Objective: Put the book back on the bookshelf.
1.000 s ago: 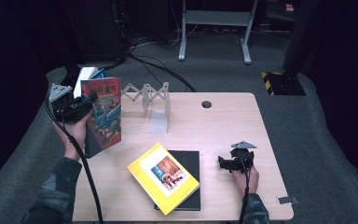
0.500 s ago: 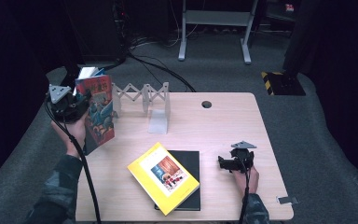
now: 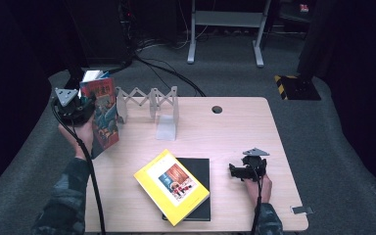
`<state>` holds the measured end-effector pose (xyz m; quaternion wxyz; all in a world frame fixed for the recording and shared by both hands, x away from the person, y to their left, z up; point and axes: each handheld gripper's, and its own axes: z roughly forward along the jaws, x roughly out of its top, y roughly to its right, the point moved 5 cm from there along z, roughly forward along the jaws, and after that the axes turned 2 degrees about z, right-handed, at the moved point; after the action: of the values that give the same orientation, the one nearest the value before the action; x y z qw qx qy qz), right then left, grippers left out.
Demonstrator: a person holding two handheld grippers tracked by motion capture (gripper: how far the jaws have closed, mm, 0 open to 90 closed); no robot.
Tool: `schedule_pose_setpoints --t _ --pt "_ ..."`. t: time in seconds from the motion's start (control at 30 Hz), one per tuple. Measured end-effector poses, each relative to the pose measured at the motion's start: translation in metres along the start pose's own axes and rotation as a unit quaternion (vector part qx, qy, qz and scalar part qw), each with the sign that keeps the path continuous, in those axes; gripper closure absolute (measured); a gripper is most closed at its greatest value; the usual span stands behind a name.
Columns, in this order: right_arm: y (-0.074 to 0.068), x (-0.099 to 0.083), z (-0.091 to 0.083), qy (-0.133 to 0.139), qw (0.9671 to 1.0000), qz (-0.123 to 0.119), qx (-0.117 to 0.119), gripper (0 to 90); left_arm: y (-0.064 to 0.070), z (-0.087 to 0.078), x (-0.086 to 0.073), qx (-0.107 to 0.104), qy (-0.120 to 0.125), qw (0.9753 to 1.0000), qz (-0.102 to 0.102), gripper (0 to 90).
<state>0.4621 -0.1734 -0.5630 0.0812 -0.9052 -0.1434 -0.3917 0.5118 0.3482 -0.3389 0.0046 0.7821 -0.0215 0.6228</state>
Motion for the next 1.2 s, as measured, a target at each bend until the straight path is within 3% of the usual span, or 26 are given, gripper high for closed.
schedule_pose_setpoints --t 0.3,0.57,0.83,0.97,1.2 --pt "0.000 0.000 0.000 0.001 1.0000 -0.001 0.001 7.4 0.002 0.015 -0.003 0.014 0.010 0.9998 0.012 74.5" --pt "0.000 0.000 0.000 0.001 1.0000 -0.001 0.001 7.7 0.005 0.030 -0.009 0.020 0.024 0.9995 0.009 74.4" --pt "0.000 0.000 0.000 0.002 1.0000 -0.001 0.001 8.5 0.009 0.038 -0.028 0.015 0.024 0.9996 0.008 74.4" --pt "0.000 0.000 0.000 0.002 1.0000 -0.001 0.001 8.7 0.009 0.036 -0.030 0.015 0.031 0.9993 0.012 74.4" --pt "0.000 0.000 -0.001 0.003 1.0000 0.000 0.000 9.1 0.011 0.026 -0.032 0.002 0.017 0.9996 0.021 74.1"
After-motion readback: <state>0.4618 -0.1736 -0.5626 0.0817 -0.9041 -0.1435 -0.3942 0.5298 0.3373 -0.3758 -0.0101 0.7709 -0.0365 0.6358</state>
